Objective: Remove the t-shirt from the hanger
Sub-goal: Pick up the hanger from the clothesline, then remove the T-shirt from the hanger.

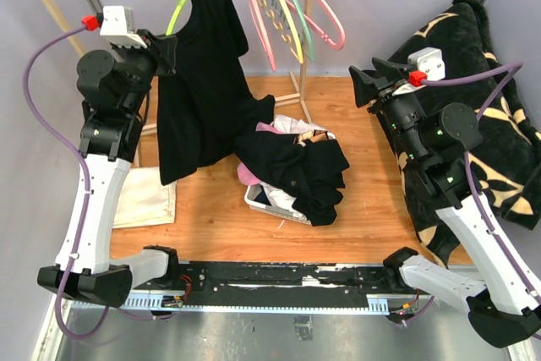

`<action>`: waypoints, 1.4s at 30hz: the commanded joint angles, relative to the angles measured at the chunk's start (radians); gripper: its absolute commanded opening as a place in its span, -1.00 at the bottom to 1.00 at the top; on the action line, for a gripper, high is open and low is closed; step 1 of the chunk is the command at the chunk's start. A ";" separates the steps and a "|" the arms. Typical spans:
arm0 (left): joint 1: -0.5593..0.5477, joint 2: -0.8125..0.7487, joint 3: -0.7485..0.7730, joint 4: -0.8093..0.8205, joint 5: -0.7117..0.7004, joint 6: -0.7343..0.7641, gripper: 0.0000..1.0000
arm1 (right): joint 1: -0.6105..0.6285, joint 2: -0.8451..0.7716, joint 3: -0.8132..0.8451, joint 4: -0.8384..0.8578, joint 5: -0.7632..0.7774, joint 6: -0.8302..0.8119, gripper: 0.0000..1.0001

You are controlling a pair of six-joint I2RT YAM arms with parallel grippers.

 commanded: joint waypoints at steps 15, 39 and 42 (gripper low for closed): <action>-0.104 -0.320 -0.426 0.184 0.174 -0.024 -0.99 | 0.014 -0.029 -0.072 0.004 -0.084 0.055 -0.01; -0.277 -0.494 -0.736 0.311 0.346 -0.049 -0.99 | 0.161 0.055 -0.190 0.059 -0.100 0.158 -0.06; -0.326 -0.492 -0.755 0.342 0.316 -0.051 -0.99 | 0.177 0.082 -0.199 0.083 -0.074 0.175 -0.09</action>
